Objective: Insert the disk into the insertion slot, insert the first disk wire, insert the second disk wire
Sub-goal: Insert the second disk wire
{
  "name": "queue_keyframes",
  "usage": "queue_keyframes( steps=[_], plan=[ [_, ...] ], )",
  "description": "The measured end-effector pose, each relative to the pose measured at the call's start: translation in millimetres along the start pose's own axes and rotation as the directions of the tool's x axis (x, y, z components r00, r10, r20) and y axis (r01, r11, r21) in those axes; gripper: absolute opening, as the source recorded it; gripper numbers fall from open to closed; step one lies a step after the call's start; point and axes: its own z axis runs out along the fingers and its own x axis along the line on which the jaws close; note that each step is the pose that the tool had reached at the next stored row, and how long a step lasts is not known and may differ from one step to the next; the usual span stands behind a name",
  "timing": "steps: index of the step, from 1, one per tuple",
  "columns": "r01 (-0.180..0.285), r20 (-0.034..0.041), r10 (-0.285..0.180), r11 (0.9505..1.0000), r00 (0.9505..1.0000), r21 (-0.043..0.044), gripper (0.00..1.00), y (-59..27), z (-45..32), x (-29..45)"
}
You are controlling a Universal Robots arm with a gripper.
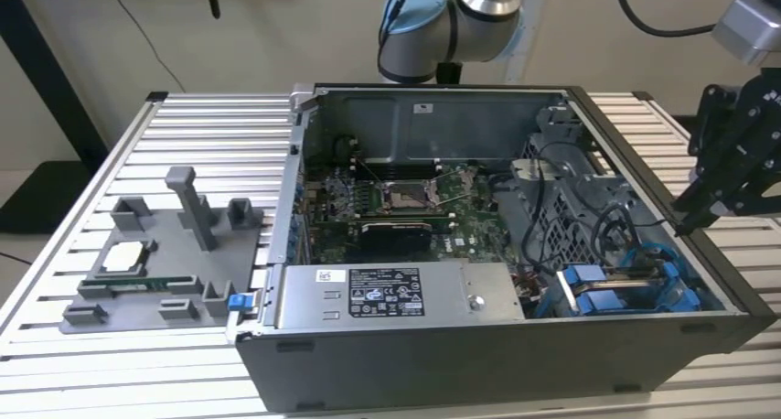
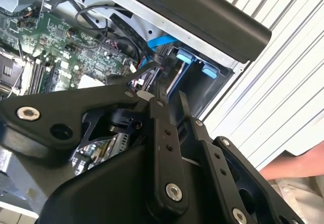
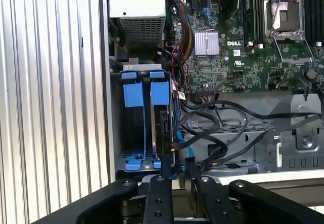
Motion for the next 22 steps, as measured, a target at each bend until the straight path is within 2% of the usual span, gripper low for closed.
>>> queue_keyframes(
  steps=[4,10,18,22],
  plan=[
    [0.000,0.0000,0.000,1.0000,1.0000,0.0019,1.00,-1.1,3.2,0.2],
    [0.000,-0.0004,0.000,1.0000,1.0000,0.0023,1.00,-1.3,3.7,0.3],
    [0.000,-0.0004,0.000,1.0000,1.0000,0.0023,1.00,-1.8,11.6,0.8],
    [0.000,-0.0004,0.000,1.0000,1.0000,0.0023,1.00,-1.9,12.6,1.0]
  ],
)
